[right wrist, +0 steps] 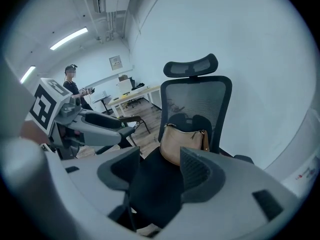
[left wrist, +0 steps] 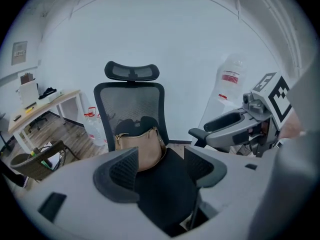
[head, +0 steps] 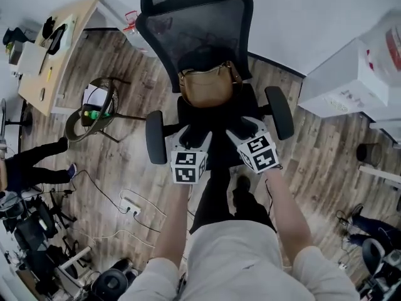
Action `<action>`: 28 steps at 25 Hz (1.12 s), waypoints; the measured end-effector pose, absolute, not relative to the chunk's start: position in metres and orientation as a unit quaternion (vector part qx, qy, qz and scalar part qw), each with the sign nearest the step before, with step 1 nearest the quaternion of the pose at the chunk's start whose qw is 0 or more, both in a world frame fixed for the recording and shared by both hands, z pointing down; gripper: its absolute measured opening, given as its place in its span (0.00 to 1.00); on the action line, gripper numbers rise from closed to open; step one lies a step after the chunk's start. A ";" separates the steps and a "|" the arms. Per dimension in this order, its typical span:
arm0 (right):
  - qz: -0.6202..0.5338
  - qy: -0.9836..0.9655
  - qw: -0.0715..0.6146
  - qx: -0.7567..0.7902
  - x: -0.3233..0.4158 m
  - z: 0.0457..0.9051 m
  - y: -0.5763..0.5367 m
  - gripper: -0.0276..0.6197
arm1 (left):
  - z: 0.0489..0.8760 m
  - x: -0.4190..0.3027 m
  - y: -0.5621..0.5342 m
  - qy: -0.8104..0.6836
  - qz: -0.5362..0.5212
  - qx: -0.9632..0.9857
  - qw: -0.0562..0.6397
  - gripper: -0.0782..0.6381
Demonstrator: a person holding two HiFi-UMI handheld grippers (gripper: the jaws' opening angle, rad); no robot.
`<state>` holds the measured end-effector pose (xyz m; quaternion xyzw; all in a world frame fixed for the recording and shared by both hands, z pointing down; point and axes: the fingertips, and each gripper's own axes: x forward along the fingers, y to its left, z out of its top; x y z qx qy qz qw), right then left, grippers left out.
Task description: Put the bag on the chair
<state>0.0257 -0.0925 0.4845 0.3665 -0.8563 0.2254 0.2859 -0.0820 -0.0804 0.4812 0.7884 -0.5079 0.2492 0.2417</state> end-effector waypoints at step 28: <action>0.174 -0.899 0.227 0.331 0.062 0.373 0.082 0.27 | 0.371 -0.015 0.095 -0.530 0.187 0.800 0.208 0.47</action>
